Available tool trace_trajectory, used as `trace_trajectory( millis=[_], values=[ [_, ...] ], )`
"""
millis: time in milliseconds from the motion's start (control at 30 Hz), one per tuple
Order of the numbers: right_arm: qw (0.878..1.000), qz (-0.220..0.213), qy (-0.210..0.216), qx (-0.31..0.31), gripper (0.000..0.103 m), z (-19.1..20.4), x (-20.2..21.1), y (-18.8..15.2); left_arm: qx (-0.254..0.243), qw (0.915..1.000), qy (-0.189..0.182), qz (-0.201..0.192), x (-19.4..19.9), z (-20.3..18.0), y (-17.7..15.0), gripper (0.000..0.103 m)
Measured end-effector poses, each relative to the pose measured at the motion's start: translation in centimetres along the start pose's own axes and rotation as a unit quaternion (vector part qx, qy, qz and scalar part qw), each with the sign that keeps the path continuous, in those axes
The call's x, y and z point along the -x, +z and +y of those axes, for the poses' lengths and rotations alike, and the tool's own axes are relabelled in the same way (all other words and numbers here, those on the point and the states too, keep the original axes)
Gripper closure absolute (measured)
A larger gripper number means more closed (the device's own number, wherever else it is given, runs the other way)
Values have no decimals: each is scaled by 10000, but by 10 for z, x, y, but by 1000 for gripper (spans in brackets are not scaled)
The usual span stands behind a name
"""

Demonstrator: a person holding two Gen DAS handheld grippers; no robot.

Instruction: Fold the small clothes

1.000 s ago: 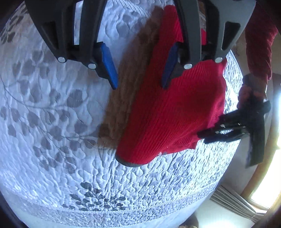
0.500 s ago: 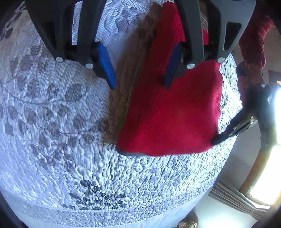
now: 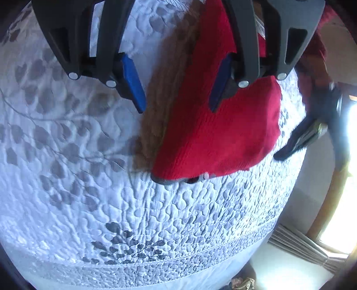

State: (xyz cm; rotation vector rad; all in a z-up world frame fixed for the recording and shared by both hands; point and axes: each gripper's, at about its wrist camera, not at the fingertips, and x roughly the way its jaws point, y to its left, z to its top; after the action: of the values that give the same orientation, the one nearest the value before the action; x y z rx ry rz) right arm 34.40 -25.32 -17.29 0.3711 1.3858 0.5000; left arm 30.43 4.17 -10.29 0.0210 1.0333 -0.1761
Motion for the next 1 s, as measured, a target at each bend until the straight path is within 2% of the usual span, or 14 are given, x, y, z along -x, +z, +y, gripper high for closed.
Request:
trace_trajectory(
  millis=[33, 100, 167, 233, 300, 400, 533, 600, 667, 700, 833, 933, 1000],
  values=[
    [9999, 85, 79, -44, 43, 1, -7, 5, -17, 9993, -358, 40, 0, -8, -2, 81],
    [9998, 180, 55, -23, 44, 4, -18, 11, -161, 9976, -651, 158, -8, -23, -7, 80],
    [9997, 199, -114, 54, 48, 8, -26, 16, -286, 9970, -640, 319, -22, -35, -12, 81],
    [9987, 287, -412, 4, 48, 7, -38, 19, -222, 9964, -520, 626, -46, -33, -18, 82],
    [9981, 305, -538, -27, 49, 5, -49, 22, 21, 9947, -723, 736, -55, -22, -18, 86],
    [9980, 265, -571, -67, 50, 4, -50, 24, 368, 9898, -1010, 930, -58, -8, -13, 90],
    [9987, 97, -484, -113, 48, 4, -34, 18, 717, 9859, -1191, 935, -41, 3, -14, 88],
    [9990, -9, -438, -18, 48, 6, -20, 8, 774, 9873, -1105, 839, -21, 9, -19, 68],
    [9993, -31, -367, 94, 46, 10, -6, -10, 687, 9902, -914, 796, -4, 14, -29, 59],
    [9995, 1, -284, 116, 43, 13, -1, -19, 655, 9915, -782, 811, 6, 19, -39, 58],
    [9990, 369, 203, 170, 42, 23, 6, -75, 761, 9892, -652, 1068, 25, 32, -77, 56],
    [9977, 597, 284, 164, 42, 33, -4, -109, 773, 9890, -349, 1209, 35, 37, -106, 53],
    [9970, 673, 338, 186, 41, 39, -11, -129, 870, 9865, -513, 1292, 36, 39, -119, 49]
  ],
)
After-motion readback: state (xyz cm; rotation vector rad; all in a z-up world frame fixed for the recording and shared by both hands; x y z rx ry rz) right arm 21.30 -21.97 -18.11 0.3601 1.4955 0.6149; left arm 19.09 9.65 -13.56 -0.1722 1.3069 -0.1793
